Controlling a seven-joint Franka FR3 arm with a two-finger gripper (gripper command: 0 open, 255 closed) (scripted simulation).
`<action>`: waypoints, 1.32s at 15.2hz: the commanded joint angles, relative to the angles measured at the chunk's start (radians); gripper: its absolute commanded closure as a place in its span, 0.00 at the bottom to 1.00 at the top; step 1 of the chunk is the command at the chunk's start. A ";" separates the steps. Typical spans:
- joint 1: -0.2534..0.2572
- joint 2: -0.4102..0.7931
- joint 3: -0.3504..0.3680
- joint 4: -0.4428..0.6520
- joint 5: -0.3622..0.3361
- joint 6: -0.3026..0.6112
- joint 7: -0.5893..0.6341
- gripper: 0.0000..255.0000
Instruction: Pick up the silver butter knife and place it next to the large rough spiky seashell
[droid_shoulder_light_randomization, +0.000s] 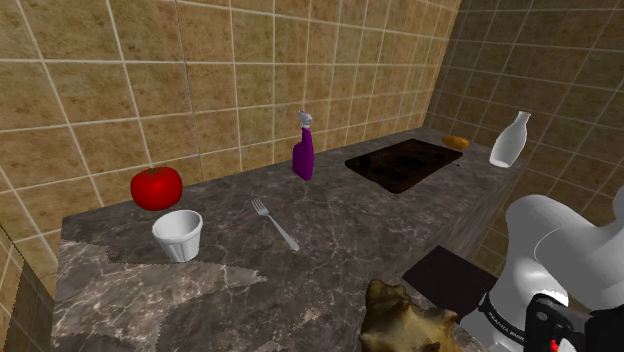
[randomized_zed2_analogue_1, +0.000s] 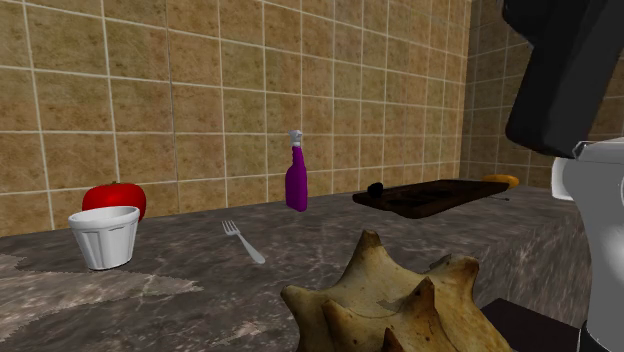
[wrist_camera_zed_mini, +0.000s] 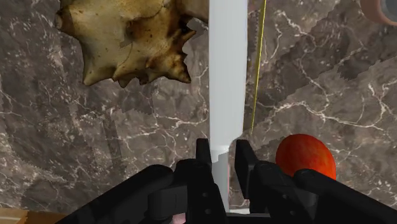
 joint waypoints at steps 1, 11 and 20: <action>-0.011 0.035 0.059 0.044 0.010 0.007 0.052 1.00; -0.061 0.125 0.247 0.136 0.028 0.060 0.192 1.00; -0.061 0.137 0.307 0.038 0.060 0.177 0.194 1.00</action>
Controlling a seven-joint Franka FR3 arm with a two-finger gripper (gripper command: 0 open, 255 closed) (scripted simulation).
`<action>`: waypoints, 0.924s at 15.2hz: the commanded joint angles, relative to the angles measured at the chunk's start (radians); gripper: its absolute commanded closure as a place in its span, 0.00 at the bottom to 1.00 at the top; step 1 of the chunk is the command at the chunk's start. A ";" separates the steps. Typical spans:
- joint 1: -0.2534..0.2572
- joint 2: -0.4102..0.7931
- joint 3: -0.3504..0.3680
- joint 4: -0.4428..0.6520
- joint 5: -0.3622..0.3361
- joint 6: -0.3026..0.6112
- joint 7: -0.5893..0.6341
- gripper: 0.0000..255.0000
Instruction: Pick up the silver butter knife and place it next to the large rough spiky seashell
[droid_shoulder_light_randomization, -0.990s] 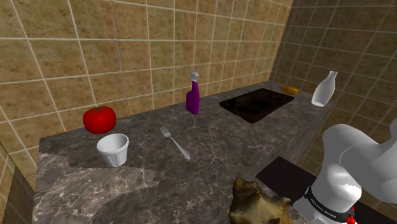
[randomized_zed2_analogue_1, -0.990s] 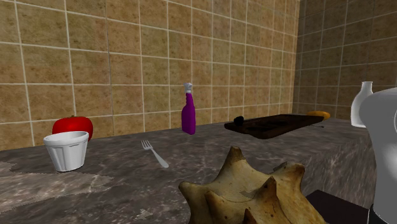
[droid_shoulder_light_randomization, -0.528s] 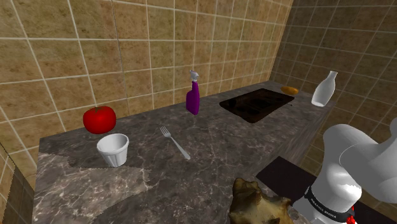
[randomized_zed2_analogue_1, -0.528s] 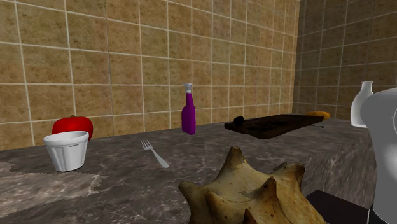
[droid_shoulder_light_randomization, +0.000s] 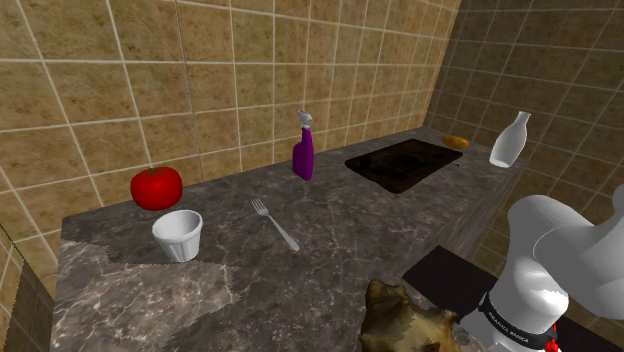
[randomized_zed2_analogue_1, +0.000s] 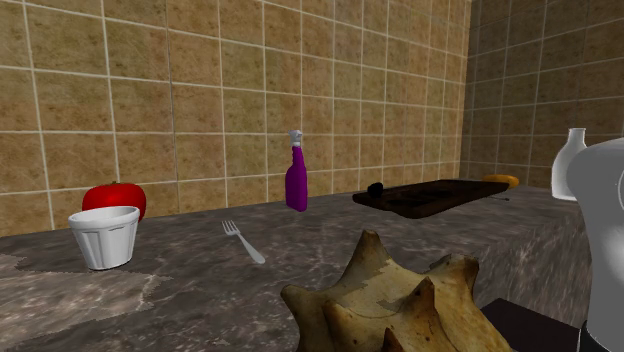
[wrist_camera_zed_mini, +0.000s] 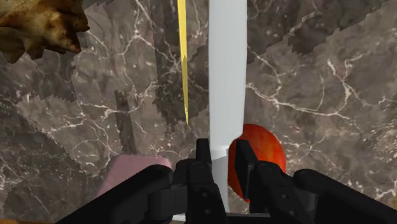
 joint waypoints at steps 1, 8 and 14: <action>0.002 0.001 0.012 -0.026 0.009 0.028 -0.001 1.00; -0.010 0.027 0.073 -0.090 0.031 0.125 0.004 1.00; -0.033 0.060 0.136 -0.138 0.048 0.213 0.010 1.00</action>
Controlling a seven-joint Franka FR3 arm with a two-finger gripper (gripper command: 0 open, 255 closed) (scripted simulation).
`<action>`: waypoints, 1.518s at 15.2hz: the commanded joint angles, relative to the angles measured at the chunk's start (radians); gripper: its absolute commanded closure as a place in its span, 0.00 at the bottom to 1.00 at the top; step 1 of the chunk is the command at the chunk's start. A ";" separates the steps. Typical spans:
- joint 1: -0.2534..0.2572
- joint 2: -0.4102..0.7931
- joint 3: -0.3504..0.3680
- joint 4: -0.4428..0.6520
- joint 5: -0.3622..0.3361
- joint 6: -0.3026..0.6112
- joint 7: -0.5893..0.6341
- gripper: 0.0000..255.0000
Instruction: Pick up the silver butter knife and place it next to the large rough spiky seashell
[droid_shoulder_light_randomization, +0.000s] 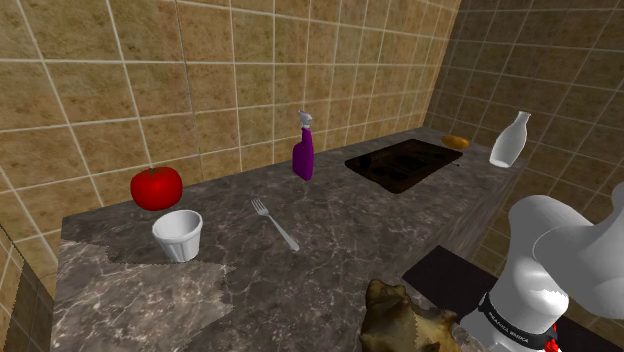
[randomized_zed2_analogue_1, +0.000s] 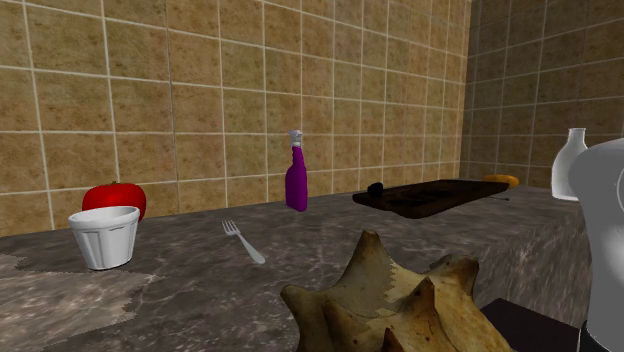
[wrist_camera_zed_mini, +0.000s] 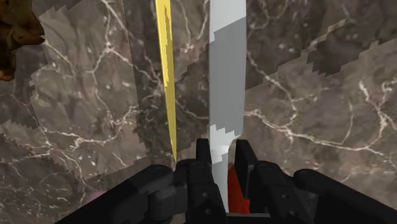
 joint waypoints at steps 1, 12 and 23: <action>-0.010 0.013 0.021 -0.015 0.004 0.029 0.001 1.00; -0.097 0.096 0.173 -0.078 0.016 0.196 0.023 1.00; -0.097 0.096 0.173 -0.078 0.016 0.196 0.023 0.00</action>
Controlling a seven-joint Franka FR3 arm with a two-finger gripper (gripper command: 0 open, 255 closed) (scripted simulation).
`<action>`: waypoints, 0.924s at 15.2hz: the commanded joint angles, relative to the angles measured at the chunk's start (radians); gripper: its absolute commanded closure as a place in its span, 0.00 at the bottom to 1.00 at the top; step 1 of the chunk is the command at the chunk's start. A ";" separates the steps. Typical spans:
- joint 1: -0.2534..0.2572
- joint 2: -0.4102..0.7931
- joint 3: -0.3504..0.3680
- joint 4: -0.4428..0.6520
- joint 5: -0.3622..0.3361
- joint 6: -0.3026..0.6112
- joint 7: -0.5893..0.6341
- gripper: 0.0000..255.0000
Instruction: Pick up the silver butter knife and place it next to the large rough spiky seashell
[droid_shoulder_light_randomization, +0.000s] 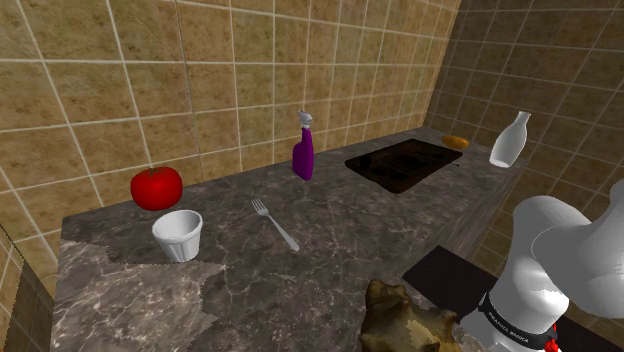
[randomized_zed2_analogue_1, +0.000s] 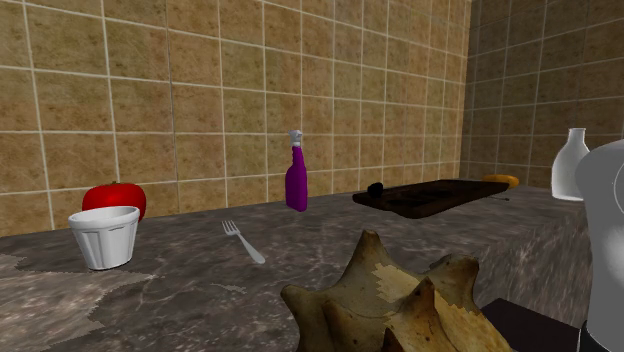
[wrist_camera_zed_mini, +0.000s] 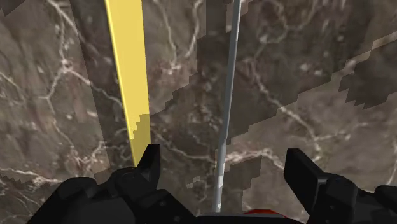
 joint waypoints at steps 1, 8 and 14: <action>0.000 0.000 0.000 0.000 0.000 0.000 0.000 0.00; 0.122 -0.099 -0.155 0.034 0.004 -0.158 -0.011 0.00; 0.122 -0.099 -0.154 0.034 0.004 -0.158 -0.011 0.00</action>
